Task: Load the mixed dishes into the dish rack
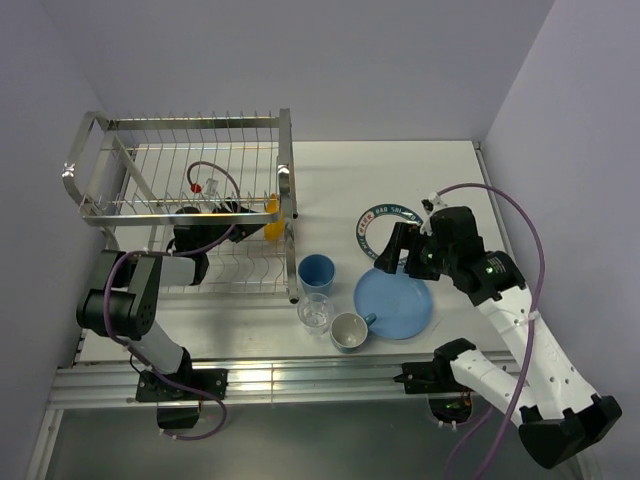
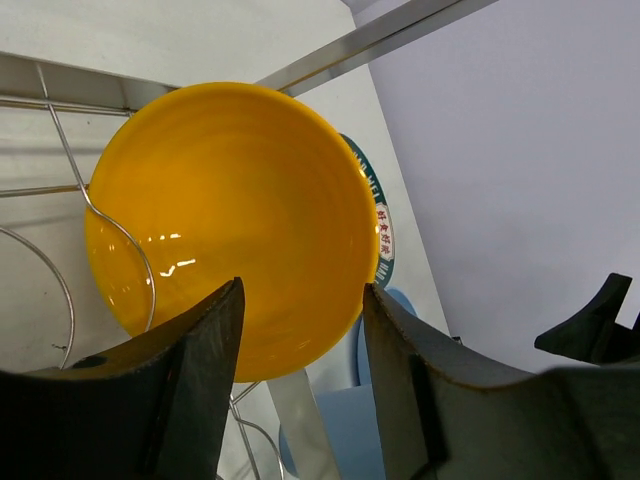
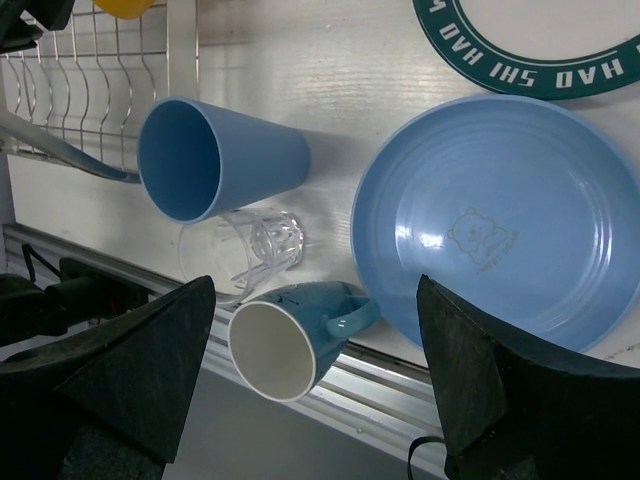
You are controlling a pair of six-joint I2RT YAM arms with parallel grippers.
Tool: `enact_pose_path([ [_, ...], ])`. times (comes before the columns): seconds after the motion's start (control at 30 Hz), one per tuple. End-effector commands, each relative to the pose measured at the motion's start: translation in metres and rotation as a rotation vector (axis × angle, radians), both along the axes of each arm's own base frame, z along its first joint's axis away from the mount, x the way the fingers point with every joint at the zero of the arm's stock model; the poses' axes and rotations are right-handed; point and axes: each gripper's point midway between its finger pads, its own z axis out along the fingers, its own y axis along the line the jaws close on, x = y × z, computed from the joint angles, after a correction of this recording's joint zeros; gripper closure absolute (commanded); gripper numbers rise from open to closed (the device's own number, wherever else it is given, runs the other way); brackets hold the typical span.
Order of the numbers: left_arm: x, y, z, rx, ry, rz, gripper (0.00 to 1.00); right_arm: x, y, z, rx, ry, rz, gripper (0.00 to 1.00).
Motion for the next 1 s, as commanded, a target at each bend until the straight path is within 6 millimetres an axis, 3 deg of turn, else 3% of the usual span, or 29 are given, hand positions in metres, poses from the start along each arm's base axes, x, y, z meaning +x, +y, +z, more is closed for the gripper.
enact_pose_path([
  [0.0, 0.004, -0.002, 0.007, -0.007, -0.045, -0.007, 0.43, 0.017, 0.008, 0.009, -0.006, -0.060, 0.017, 0.11],
  [0.17, -0.012, -0.001, 0.019, -0.039, -0.073, -0.011, 0.41, 0.033, 0.026, 0.002, -0.006, -0.069, 0.058, 0.12],
  [0.3, -0.025, 0.004, 0.023, -0.033, -0.078, 0.013, 0.41, 0.046, 0.043, -0.016, -0.030, -0.036, 0.087, 0.11],
  [0.43, -0.040, 0.009, 0.024, -0.043, -0.073, 0.022, 0.40, 0.056, 0.058, -0.018, -0.014, -0.044, 0.109, 0.12],
  [0.6, -0.053, 0.013, 0.028, -0.100, -0.067, 0.030, 0.41, 0.059, 0.072, -0.028, 0.007, -0.018, 0.134, 0.12],
  [0.97, -0.096, 0.018, 0.006, -0.155, 0.018, 0.036, 0.42, 0.066, 0.106, -0.045, 0.012, 0.012, 0.181, 0.19],
])
